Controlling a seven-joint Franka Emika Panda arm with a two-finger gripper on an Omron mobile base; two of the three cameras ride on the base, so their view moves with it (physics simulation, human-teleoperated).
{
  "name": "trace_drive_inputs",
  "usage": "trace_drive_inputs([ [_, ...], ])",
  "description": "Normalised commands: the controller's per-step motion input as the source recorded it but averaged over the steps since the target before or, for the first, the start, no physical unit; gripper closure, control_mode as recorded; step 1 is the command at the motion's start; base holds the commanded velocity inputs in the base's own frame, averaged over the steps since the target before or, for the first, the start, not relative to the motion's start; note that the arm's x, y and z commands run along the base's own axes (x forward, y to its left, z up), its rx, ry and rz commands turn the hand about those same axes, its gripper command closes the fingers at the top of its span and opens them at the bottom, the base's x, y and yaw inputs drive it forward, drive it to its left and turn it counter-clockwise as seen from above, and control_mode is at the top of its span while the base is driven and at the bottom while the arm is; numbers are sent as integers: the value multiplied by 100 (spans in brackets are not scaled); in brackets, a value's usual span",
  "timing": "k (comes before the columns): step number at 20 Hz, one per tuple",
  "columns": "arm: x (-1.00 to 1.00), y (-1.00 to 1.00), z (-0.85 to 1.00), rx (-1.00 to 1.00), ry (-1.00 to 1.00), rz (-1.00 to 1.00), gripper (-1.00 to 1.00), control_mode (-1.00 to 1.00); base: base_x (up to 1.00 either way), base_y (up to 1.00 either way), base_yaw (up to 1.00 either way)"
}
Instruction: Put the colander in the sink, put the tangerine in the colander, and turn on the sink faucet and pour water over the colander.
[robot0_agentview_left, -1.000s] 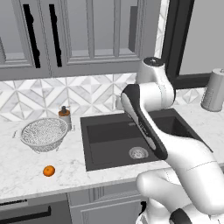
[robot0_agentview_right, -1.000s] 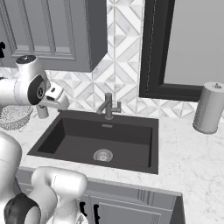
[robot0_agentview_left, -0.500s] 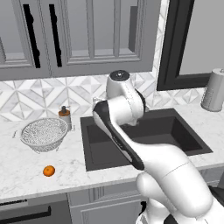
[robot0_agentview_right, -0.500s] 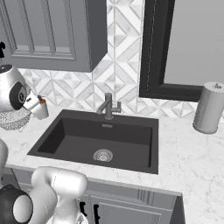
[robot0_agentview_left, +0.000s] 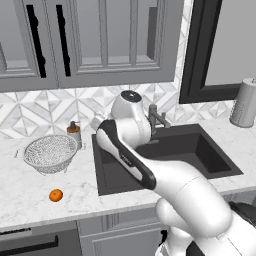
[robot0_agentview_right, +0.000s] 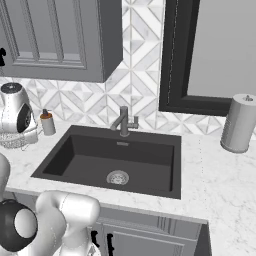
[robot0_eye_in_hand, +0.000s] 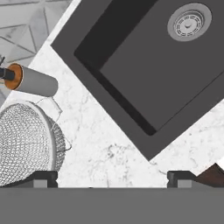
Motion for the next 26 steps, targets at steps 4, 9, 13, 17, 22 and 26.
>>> trace_drive_inputs([
  [4, 17, 75, -32, 9, 4, 0, -100, -100, 0, 0, 0],
  [9, 45, 64, -17, 0, 0, -2, -100, -100, 0, 0, 0],
  [13, 52, 40, -9, 0, 1, 0, -100, -100, 0, 0, 0],
  [17, 37, 42, -30, 0, 2, 0, -100, -100, 0, 0, 0],
  [22, 16, 21, -29, 0, 1, 0, -100, -100, 0, 0, 0],
  [26, 27, 17, -23, 0, 0, 0, -100, -100, 0, 0, 0],
])
